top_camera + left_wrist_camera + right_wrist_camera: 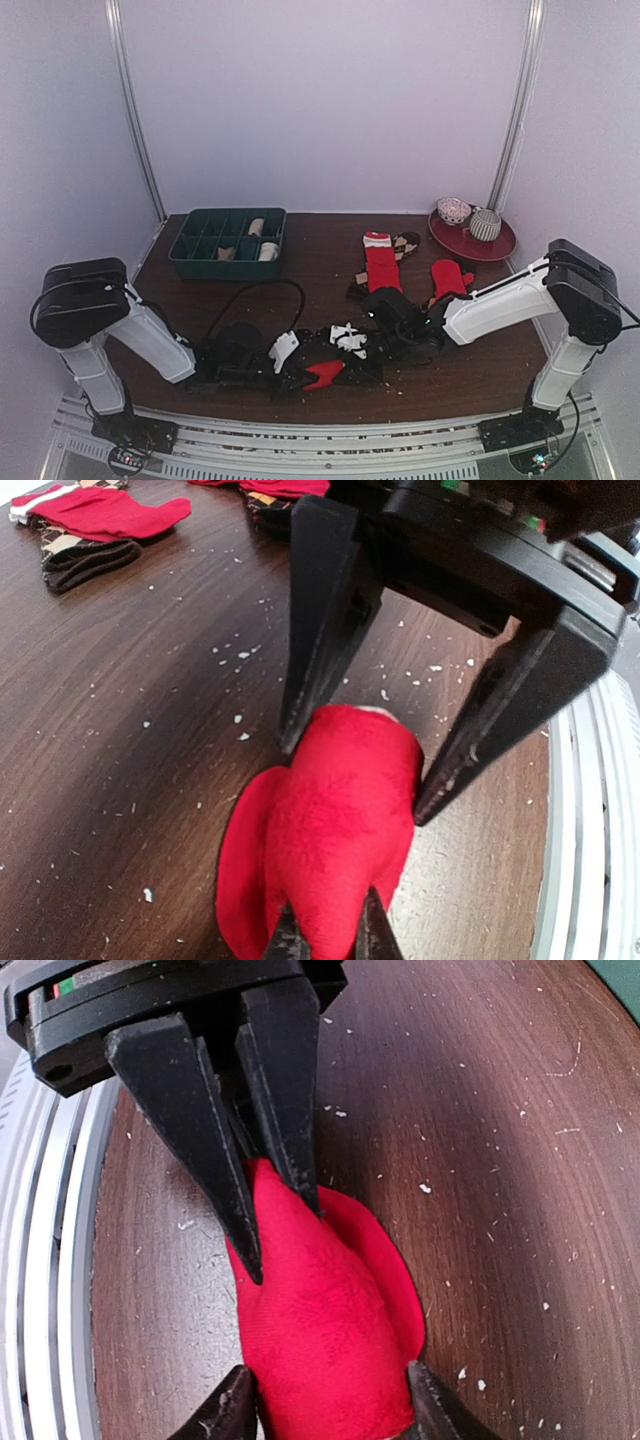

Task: Roll the socks
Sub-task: Roll a pair of socks at the center of the board, then pick up a pair of socks from the center of the board, then place a pair of socks in the storage box.

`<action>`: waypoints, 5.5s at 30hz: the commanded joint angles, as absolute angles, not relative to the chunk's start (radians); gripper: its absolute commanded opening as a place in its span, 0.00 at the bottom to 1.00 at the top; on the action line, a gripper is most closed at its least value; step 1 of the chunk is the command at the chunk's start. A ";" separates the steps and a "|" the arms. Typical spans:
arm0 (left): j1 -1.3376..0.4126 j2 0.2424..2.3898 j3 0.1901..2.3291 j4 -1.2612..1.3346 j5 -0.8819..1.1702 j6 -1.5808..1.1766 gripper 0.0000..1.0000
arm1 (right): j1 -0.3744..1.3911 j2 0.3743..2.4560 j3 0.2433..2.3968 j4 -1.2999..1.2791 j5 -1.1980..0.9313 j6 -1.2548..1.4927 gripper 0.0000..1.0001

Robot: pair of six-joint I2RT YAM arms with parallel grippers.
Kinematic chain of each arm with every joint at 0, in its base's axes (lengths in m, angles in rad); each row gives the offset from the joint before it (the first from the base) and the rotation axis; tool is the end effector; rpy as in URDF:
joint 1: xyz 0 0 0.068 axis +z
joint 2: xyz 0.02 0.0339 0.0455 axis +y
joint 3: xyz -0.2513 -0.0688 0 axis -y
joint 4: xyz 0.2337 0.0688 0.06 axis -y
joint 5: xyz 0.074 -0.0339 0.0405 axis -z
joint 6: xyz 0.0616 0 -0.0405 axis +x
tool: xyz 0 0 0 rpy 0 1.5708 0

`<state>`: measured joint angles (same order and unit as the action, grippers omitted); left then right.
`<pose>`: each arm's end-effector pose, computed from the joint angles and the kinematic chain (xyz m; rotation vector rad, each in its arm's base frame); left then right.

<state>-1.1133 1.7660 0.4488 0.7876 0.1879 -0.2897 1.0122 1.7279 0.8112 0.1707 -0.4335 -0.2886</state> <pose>0.1229 -0.2756 0.0809 1.0181 2.0255 -1.0006 0.1607 0.3059 0.1246 -1.6231 1.7548 0.8585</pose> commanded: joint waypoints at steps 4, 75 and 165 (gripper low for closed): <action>-1.120 1.826 0.424 0.542 0.186 -0.267 0.00 | 1.010 1.778 0.795 0.207 -0.492 -0.204 0.32; -1.218 1.698 0.614 0.382 -0.122 0.480 0.69 | 0.920 2.043 1.069 -0.394 -0.595 0.052 0.12; -0.289 1.842 1.233 0.043 -0.639 -0.090 0.00 | 0.735 1.252 0.656 0.074 -0.489 0.336 0.71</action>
